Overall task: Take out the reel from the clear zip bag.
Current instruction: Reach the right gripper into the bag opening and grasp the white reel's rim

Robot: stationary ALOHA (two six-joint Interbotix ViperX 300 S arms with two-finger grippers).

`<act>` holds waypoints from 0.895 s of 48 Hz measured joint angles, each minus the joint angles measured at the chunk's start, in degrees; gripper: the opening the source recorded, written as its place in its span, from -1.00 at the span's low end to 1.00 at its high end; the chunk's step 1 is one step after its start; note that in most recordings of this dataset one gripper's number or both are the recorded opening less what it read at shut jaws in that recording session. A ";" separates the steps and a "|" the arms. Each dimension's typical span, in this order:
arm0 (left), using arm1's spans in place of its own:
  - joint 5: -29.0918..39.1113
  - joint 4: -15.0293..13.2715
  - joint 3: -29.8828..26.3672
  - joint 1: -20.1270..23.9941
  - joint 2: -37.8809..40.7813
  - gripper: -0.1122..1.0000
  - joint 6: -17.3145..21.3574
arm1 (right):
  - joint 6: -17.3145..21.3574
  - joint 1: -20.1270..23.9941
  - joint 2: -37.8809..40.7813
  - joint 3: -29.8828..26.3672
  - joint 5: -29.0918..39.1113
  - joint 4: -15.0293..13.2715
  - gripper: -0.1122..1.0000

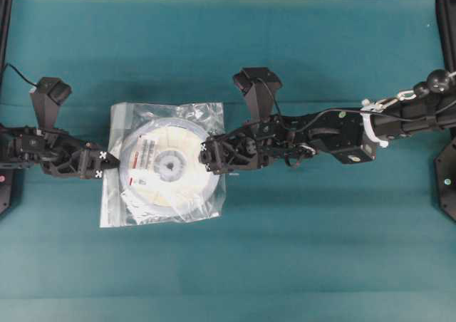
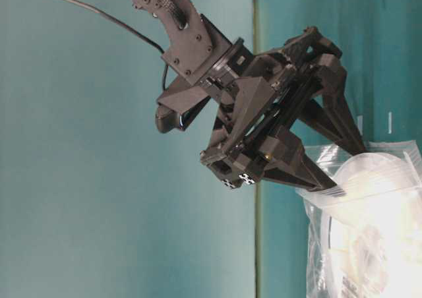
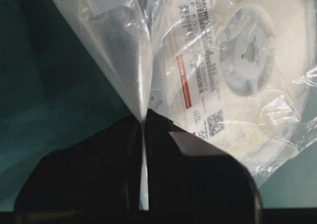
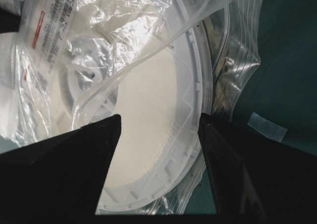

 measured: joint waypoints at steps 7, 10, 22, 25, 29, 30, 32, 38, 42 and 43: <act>0.00 0.00 -0.09 -0.09 0.09 -0.78 0.00 | 0.00 0.00 0.00 0.00 0.09 0.00 0.27; 0.00 0.00 0.00 0.00 0.18 -0.78 0.09 | 0.00 -0.09 0.00 0.09 0.00 0.00 0.11; 0.00 0.00 0.00 -0.09 0.53 -0.78 0.00 | 0.00 -0.53 0.00 0.00 -0.18 0.00 -0.17; 0.09 0.00 0.00 -0.09 0.53 -0.78 0.09 | 0.09 -0.53 0.00 0.00 -0.35 0.00 -0.17; 0.09 0.00 -0.09 0.00 0.62 -0.78 0.00 | 0.44 -0.62 0.18 -0.26 -0.26 0.00 -0.17; 0.00 -0.09 0.00 0.00 0.62 -0.78 0.09 | 0.44 -0.62 0.18 -0.35 -0.26 0.00 -0.17; 0.09 0.00 0.00 0.00 0.62 -0.78 0.09 | 0.53 -0.62 0.18 -0.44 -0.09 0.00 -0.17; 0.00 0.00 -0.09 0.00 0.70 -0.78 0.00 | 0.62 -0.62 0.44 -0.79 0.26 0.09 -0.17; 0.09 0.00 0.00 0.00 0.70 -0.78 0.00 | 0.70 -0.62 0.53 -0.97 0.26 0.00 -0.16; 0.09 0.00 -0.09 -0.09 0.70 -0.78 0.09 | 0.70 -0.53 0.62 -0.97 0.18 0.09 -0.16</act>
